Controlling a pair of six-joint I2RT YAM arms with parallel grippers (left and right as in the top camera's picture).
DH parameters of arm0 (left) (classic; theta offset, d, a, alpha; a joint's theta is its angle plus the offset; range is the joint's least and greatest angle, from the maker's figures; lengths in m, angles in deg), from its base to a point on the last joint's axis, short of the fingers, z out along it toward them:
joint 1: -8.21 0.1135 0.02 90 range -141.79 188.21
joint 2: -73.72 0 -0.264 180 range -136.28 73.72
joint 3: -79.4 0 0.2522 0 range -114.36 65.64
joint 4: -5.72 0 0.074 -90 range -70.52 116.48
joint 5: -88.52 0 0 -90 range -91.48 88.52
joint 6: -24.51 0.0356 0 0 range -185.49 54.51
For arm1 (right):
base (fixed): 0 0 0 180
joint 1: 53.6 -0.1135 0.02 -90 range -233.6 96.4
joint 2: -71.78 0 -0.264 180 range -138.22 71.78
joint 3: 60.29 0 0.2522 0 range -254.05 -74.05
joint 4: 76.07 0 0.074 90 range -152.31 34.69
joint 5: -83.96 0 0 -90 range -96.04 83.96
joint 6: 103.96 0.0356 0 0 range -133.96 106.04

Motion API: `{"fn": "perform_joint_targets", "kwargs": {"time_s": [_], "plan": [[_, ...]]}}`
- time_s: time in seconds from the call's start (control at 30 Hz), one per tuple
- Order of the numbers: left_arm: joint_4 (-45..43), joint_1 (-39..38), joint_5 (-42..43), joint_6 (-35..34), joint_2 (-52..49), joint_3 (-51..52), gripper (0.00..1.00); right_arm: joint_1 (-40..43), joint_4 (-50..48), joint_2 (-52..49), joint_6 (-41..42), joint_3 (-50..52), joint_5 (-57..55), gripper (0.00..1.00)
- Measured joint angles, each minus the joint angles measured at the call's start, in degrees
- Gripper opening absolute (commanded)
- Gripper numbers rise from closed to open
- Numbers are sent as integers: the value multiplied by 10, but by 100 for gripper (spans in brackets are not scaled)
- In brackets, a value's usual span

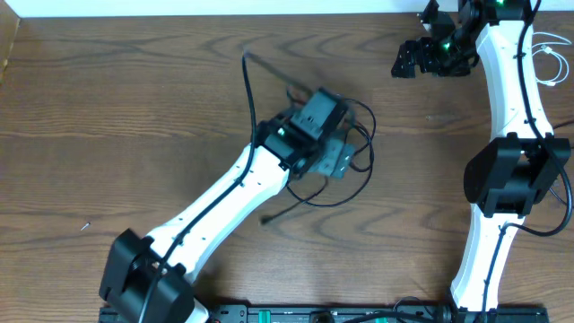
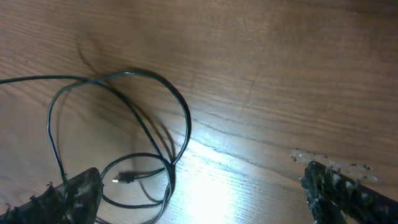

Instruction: Untangle cables

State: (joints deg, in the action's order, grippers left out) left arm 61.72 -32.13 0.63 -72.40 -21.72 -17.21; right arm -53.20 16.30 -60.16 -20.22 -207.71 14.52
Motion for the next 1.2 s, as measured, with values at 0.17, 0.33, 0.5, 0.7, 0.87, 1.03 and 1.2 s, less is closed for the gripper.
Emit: {"fn": "perform_joint_targets", "kwargs": {"time_s": [0.17,0.33,0.5,0.7,0.87,1.03,1.2], "plan": [[2,-12,36,72,10,-61,96,0,0,0,0,0,0,99],[17,-15,52,118,12,-64,96,0,0,0,-8,0,9,99],[18,2,40,128,16,-64,96,0,0,0,-27,0,61,99],[23,74,2,71,62,-85,96,-23,-14,0,-37,0,110,99],[24,179,-14,7,146,-110,96,-84,-50,0,-42,15,121,99],[43,274,-23,-45,205,-116,96,-159,-66,0,-44,26,123,99],[81,337,-25,-76,206,-117,96,-233,-76,0,-43,44,107,96]]}}
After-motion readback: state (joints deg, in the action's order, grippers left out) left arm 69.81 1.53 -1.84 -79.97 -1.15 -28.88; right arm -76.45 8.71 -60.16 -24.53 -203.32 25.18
